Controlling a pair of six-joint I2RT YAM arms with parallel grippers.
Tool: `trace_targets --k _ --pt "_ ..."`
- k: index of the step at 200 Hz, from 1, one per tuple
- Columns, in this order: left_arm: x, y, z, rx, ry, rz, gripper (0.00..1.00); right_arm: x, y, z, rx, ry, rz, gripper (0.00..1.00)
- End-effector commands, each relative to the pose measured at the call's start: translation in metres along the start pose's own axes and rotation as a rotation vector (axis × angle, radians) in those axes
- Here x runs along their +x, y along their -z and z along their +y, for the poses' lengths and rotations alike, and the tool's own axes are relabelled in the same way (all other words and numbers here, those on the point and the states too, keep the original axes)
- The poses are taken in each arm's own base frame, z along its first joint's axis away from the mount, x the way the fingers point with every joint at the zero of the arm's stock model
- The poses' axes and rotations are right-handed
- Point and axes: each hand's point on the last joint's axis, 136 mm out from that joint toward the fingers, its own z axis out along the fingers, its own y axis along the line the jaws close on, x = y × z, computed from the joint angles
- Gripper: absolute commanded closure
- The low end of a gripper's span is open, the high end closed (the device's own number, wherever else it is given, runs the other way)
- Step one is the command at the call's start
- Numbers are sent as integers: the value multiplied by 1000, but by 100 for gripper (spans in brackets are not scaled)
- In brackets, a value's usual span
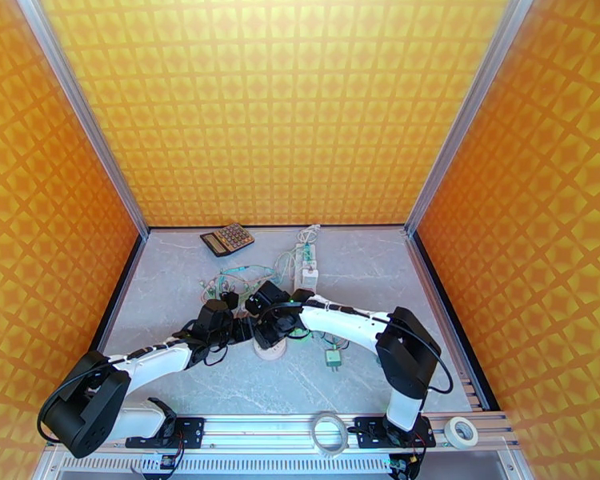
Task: Pull the plug off the socket
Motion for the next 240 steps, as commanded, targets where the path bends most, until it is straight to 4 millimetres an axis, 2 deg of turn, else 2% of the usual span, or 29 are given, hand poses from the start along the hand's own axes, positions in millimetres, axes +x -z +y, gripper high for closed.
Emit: trace_targets --k 1,44,58,74,103,134,151,166,202,224,240 --pt "133 24 115 -430 89 437 49 -59 20 59 -166 99 -223 86" --pt "133 23 115 -430 89 437 50 -38 4 108 -64 333 -145 85" --pt "132 22 114 -429 87 438 49 -30 -5 119 -29 399 -114 84" --pt "133 22 115 -432 88 441 50 -25 -10 127 -61 397 -106 85" --pt "132 22 114 -429 86 439 49 -31 -5 113 -40 373 -131 85" --pt "132 22 114 -429 86 439 50 -51 9 68 -126 164 -194 85" --pt "133 22 115 -430 85 440 50 -58 17 50 -178 67 -222 85" --pt "133 22 115 -430 84 440 50 -60 18 42 -220 11 -229 85" --pt "133 22 115 -429 84 439 50 -62 18 42 -225 4 -234 85" --pt "133 22 115 -430 84 440 49 -58 17 59 -132 135 -209 85" --pt "133 21 115 -430 83 442 50 -52 14 81 -92 236 -188 84"
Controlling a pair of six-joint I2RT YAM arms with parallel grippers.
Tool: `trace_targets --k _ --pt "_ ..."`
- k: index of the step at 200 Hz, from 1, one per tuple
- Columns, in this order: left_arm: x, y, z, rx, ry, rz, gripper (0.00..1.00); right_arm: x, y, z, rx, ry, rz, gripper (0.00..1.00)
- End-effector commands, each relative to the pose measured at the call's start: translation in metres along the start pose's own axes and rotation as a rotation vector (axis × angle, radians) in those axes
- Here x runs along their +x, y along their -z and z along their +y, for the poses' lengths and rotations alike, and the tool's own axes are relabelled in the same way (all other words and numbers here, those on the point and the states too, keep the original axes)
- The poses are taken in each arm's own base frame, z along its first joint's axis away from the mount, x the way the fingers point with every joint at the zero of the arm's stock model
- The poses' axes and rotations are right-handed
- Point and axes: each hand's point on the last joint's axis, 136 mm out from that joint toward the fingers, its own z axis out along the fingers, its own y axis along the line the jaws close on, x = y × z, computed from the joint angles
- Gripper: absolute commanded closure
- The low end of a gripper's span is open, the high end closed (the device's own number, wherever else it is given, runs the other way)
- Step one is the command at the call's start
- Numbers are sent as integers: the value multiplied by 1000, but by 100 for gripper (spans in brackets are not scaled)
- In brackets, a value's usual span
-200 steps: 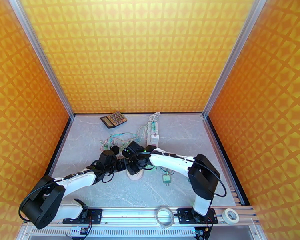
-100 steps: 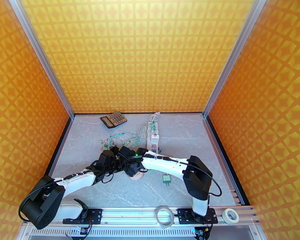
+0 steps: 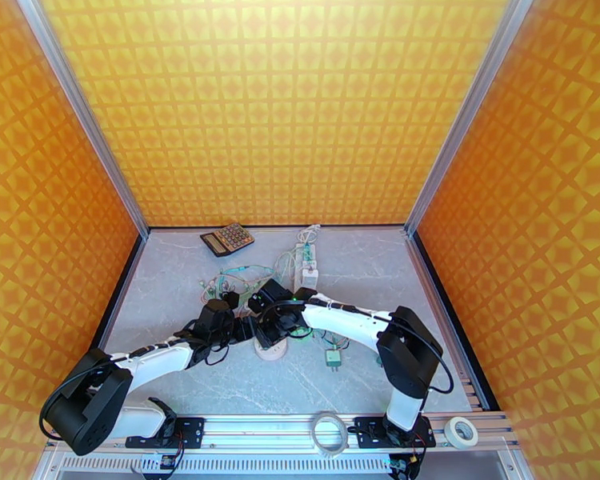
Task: Pull the plug off the socket
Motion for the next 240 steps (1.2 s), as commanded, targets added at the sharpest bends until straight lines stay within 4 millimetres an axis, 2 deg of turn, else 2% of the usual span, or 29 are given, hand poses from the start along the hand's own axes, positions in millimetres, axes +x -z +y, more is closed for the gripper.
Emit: trace_targets --k 1,23,42,64,95,113,129,164,179,221,240 --pt "132 24 117 -434 78 439 50 -53 14 80 -105 236 -197 84" --pt "133 24 117 -437 79 442 50 -43 7 102 -62 346 -171 84" --pt "133 24 117 -436 78 444 49 -40 3 106 -75 344 -169 84" --pt "132 24 116 -435 79 442 50 -43 5 93 -95 278 -189 85" --pt "133 24 117 -436 77 445 50 -62 21 51 -202 70 -254 85" --pt "134 24 117 -436 74 447 50 -68 27 34 -251 -11 -266 85" --pt "134 24 117 -440 73 448 50 -71 28 27 -279 -54 -278 85" --pt "134 24 117 -439 71 445 50 -75 26 26 -277 -70 -283 86" --pt "133 24 116 -437 69 444 50 -71 26 36 -199 20 -261 85" --pt "134 23 117 -442 70 448 50 -53 16 93 -69 316 -191 84" --pt "134 22 118 -442 68 450 50 -46 12 104 -52 380 -176 84"
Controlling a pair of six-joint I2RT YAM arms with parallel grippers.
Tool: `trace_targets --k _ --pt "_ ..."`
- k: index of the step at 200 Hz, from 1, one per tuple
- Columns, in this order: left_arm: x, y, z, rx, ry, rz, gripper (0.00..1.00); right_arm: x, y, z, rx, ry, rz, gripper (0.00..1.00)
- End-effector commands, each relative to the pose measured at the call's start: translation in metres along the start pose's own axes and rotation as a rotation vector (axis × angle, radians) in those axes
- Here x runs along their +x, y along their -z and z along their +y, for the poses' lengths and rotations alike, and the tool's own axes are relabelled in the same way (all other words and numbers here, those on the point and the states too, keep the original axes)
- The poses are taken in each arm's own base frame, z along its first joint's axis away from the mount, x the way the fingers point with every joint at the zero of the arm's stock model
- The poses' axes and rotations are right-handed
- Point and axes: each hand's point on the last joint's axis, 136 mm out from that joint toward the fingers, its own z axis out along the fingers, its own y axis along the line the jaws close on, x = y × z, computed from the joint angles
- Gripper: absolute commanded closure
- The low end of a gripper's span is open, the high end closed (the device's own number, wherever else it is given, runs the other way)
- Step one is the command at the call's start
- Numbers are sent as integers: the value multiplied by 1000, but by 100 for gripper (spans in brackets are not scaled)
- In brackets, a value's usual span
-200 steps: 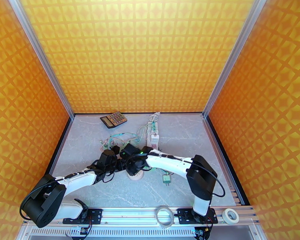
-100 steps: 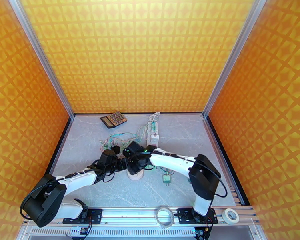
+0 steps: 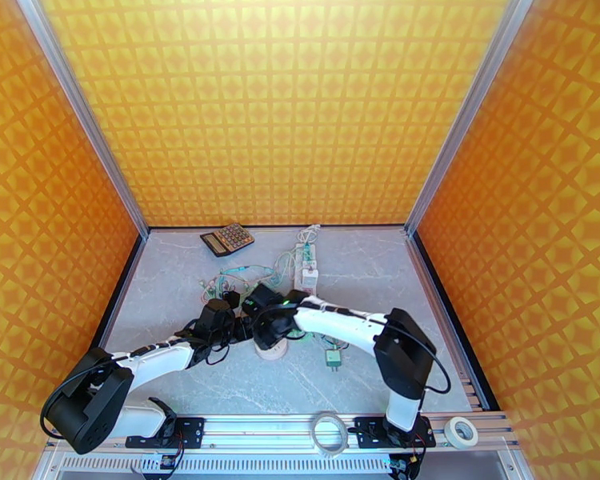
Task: Pull the plug off the socket
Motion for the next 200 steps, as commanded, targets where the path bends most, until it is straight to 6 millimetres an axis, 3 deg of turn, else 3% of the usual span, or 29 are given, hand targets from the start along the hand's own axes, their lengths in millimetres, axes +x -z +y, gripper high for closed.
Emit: trace_targets --k 1,22,71,108,136,177,200 --pt "135 24 117 -442 80 453 50 -58 29 85 -188 237 -237 84" --pt "136 24 118 -443 80 454 50 -60 31 74 -176 202 -253 85" --pt "136 24 118 -444 80 456 50 -71 38 12 -355 -120 -310 85" --pt "137 24 118 -444 79 458 50 -72 33 -2 -372 -171 -310 85" --pt "138 23 119 -447 79 461 50 -72 33 11 -300 -66 -295 85" --pt "137 22 119 -449 78 464 50 -55 23 72 -208 234 -217 84" --pt "136 21 118 -448 74 465 50 -52 17 77 -226 238 -202 84"
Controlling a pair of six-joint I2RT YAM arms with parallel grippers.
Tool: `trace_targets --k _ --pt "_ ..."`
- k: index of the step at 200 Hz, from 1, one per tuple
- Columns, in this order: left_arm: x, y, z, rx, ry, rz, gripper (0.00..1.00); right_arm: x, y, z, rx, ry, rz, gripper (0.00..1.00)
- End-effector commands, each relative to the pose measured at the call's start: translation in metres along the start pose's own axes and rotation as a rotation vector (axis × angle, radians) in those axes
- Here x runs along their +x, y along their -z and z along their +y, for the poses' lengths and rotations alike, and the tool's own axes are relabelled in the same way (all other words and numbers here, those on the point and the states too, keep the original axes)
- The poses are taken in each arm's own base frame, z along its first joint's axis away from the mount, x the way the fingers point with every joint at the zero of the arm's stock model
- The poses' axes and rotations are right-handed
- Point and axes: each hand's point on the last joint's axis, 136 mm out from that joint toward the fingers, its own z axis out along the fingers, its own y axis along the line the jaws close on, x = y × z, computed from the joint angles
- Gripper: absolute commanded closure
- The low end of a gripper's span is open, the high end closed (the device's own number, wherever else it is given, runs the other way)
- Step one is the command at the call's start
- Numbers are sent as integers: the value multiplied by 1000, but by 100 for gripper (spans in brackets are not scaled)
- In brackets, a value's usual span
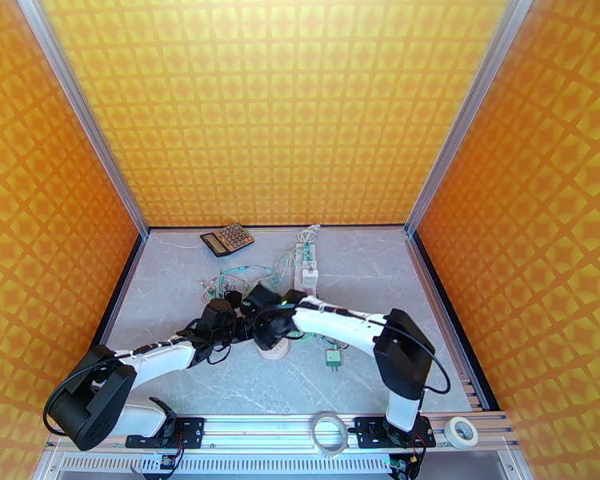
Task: Pull the plug off the socket
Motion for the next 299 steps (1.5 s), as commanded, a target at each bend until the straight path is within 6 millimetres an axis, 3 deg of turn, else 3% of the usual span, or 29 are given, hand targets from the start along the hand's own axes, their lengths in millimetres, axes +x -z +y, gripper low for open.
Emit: trace_targets --k 1,18,50,70,116,168,186,213,251,299 --pt "139 25 118 -454 92 467 50 -55 14 78 -215 214 -215 84" --pt "139 25 118 -455 93 467 50 -57 15 67 -229 165 -218 84" --pt "141 26 119 -457 92 471 50 -68 24 18 -325 -67 -275 84" --pt "140 26 119 -456 92 468 50 -72 31 1 -348 -130 -307 84" --pt "140 26 119 -458 92 470 50 -67 29 0 -240 -51 -267 84" --pt "140 23 119 -461 91 474 50 -55 22 53 -159 193 -211 83" --pt "139 23 120 -462 89 474 50 -52 16 66 -198 201 -187 83" --pt "140 23 121 -467 92 478 50 -56 17 47 -214 103 -203 84" --pt "140 23 120 -465 88 478 50 -63 31 -2 -245 -82 -243 84" --pt "141 24 122 -472 89 479 50 -61 31 -16 -210 -143 -210 84"
